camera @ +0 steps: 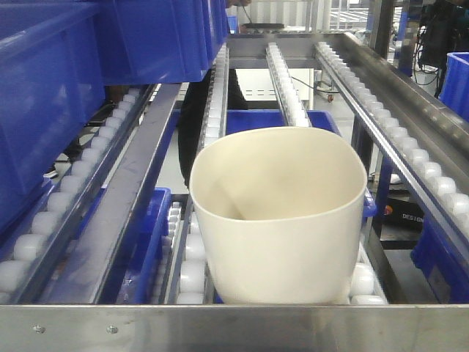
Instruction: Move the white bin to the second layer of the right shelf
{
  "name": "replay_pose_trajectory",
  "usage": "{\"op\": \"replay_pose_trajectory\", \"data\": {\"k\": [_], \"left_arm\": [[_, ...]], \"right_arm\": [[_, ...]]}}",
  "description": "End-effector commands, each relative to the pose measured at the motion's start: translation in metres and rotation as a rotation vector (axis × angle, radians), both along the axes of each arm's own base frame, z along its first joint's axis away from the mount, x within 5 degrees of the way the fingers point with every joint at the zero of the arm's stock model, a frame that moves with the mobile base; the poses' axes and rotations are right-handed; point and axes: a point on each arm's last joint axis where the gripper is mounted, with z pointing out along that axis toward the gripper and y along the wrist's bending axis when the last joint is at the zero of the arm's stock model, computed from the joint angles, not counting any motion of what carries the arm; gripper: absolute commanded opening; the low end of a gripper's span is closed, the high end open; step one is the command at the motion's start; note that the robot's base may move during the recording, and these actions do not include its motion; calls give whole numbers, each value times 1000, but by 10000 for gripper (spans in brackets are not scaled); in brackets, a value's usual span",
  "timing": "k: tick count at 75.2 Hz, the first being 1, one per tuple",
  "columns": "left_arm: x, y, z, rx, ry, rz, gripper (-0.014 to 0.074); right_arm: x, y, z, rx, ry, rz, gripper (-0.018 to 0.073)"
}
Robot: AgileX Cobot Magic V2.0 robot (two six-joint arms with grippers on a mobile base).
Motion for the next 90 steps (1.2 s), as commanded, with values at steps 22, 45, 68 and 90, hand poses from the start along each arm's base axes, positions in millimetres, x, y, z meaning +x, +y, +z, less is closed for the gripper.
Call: {"op": "replay_pose_trajectory", "data": {"k": [22, 45, 68, 90], "left_arm": [[1, 0, -4, -11, -64, -6, 85], [1, 0, -4, -11, -64, -6, 85], [1, 0, -4, -11, -64, -6, 85], [1, 0, -4, -11, -64, -6, 85]], "right_arm": [[-38, -11, 21, 28, -281, -70, 55], [-38, -11, 19, 26, -266, -65, 55], [-38, -11, 19, 26, -266, -66, 55], [-47, -13, -12, -25, -270, -76, 55]]}}
